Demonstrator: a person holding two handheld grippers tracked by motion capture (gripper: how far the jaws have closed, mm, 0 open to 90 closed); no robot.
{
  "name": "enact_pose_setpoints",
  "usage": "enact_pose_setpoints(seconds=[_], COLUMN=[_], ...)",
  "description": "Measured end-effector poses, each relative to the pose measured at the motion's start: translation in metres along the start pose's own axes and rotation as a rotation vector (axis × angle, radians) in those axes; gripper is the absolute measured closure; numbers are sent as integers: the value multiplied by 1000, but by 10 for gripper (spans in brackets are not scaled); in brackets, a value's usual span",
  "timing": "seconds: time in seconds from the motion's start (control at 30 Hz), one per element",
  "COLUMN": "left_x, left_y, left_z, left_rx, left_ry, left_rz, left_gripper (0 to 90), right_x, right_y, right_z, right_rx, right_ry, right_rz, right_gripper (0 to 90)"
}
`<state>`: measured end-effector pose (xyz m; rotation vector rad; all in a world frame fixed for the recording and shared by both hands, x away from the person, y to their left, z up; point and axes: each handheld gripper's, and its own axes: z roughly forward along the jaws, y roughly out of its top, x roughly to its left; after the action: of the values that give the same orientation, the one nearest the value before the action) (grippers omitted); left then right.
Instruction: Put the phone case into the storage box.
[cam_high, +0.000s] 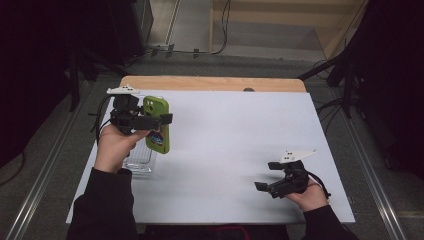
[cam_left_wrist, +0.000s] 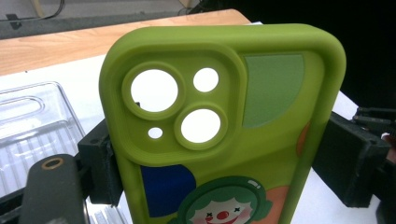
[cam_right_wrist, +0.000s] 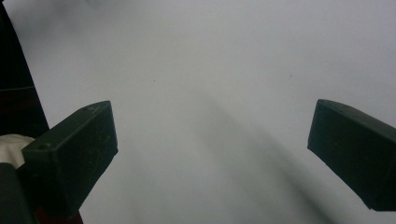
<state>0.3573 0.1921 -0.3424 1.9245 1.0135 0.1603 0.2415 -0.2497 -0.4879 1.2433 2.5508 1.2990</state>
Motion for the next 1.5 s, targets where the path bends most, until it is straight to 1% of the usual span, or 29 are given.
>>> enact_pose_setpoints(seconds=[0.07, 0.13, 0.23, 0.3, 0.43, 0.53, 0.63, 0.73, 0.87, 1.07, 1.17, 1.2, 1.23, 1.3, 1.43, 1.5], left_x=[2, 4, 8, 10, 14, 18, 21, 24, 29, 36, 40, 42, 44, 48, 56, 58], left_y=[0, 0, -1, -1, -2, -3, -4, -4, -2, 5, 6, 6, 7, 9, 15, 17], left_z=[-1, -3, -6, -7, -10, -11, -11, -12, -13, -10, -6, -4, -2, 1, 3, 4], left_rx=[-3, -5, -20, -32, -45, -57, -68, -83, -98, -104, -109, -102, -97, -100, -99, -98], left_ry=[10, 28, 54, 58, 88, 95, 117, 121, 127, 160, 174, 184, 186, 197, 205, 214], left_rz=[-9, -17, -29, -39, -54, -68, -75, -87, -97, -102, -102, -105, -103, -108, -122, -120], left_gripper=[171, 171, 171, 171, 171, 171, 171, 171, 171, 171, 171, 171, 171, 171, 171, 171], right_x=[0, 0, -1, -1, -1, -1, 0, 0, 0, 0, -2, -2, -2, -2, -2, -2], right_y=[0, 0, 0, 0, 0, 0, 0, 0, 0, 0, 0, 0, 0, 0, 0, 0], right_z=[-1, -1, -1, 0, 0, 1, 1, 1, 1, 1, 1, 1, 0, 0, 0, 0], right_rx=[-10, -14, -8, -7, -2, 4, 2, -4, -2, -5, -6, -6, -7, -9, -12, -11], right_ry=[-6, -6, -6, -7, -9, -10, -10, -10, -12, -9, -8, -9, -7, -7, -6, -6], right_rz=[0, 2, 3, 3, 4, 2, -1, 5, 1, 3, 3, 5, 6, 7, 6, 6], right_gripper=[2, 2, 2, 2, 3, 3, 3, 3, 3, 3, 3, 3, 3, 3, 3, 3])
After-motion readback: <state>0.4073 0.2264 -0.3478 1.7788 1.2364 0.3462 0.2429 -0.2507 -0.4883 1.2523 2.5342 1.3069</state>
